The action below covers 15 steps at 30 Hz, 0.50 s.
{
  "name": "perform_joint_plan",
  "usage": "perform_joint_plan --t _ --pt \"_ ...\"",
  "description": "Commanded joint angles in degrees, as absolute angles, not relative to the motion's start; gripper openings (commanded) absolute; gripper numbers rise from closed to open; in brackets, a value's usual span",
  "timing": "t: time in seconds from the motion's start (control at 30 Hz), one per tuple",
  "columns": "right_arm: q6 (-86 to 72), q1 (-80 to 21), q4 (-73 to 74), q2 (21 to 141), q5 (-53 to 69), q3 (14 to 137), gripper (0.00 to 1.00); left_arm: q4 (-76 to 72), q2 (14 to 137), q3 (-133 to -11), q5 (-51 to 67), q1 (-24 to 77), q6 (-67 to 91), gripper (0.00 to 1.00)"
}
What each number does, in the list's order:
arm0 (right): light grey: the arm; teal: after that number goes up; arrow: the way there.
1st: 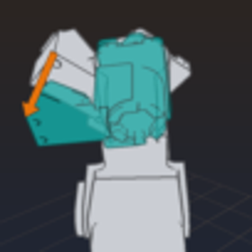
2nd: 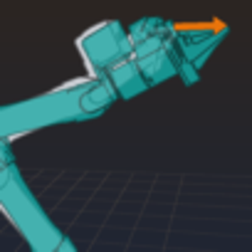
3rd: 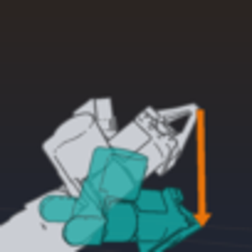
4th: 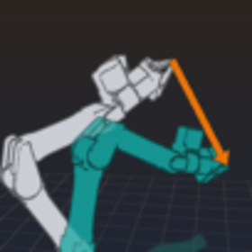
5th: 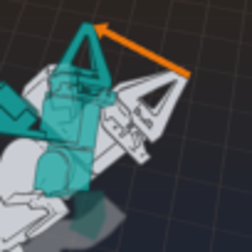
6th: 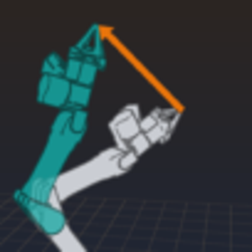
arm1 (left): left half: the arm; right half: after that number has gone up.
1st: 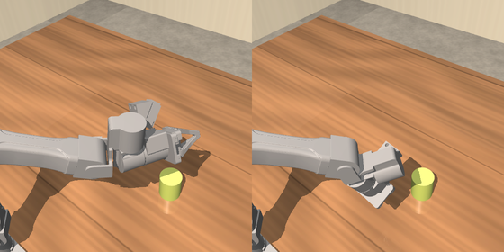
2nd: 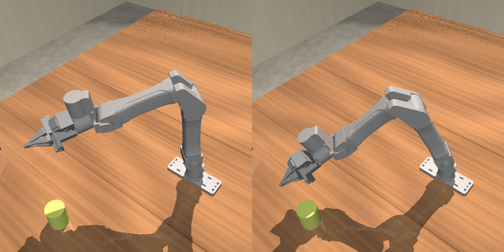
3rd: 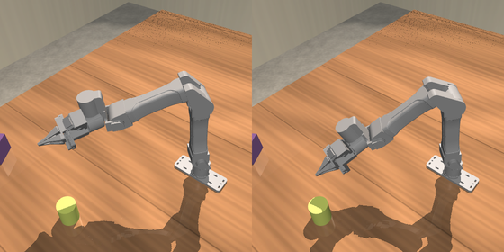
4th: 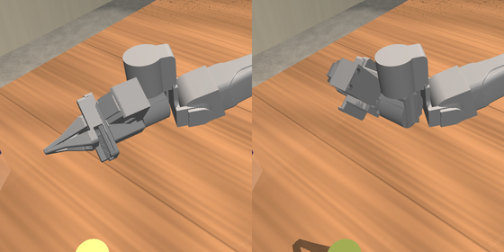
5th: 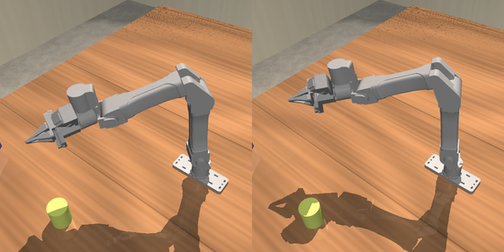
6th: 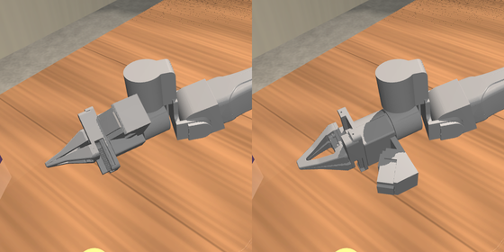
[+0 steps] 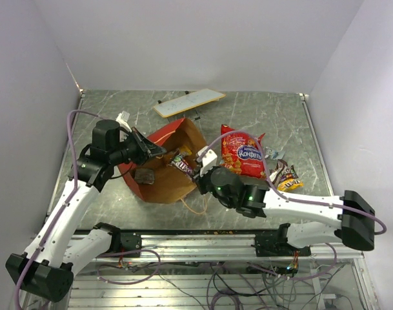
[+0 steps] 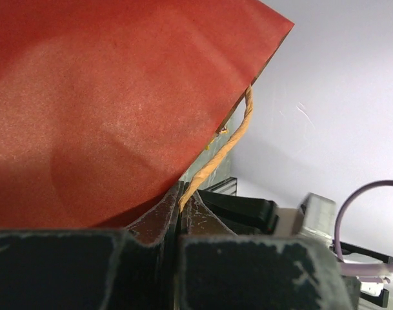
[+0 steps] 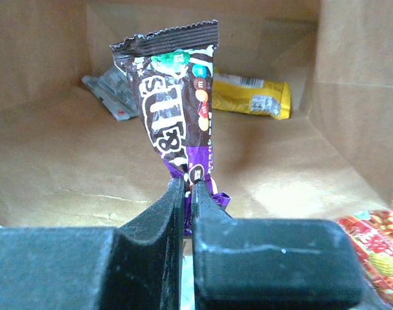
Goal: Take the snacks out of the paper bag
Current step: Take out the snack from the paper bag.
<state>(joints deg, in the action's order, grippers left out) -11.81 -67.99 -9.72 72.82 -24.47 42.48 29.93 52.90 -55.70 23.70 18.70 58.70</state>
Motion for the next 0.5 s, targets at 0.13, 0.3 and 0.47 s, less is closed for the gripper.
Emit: perform_joint_plan --t 0.13,0.3,0.47 --pt "-7.56 -68.11 -6.2 62.43 -28.68 42.52 0.0 27.96 54.62 -58.44 25.07 18.98 56.87 0.07" --pt "-2.89 -67.99 -8.33 57.46 -36.63 43.59 0.0 29.22 54.62 -59.56 24.86 18.98 56.06 0.07" --pt "3.22 -67.22 -10.91 54.53 -47.27 45.44 0.0 31.34 55.25 -62.34 24.39 18.98 54.33 0.07"
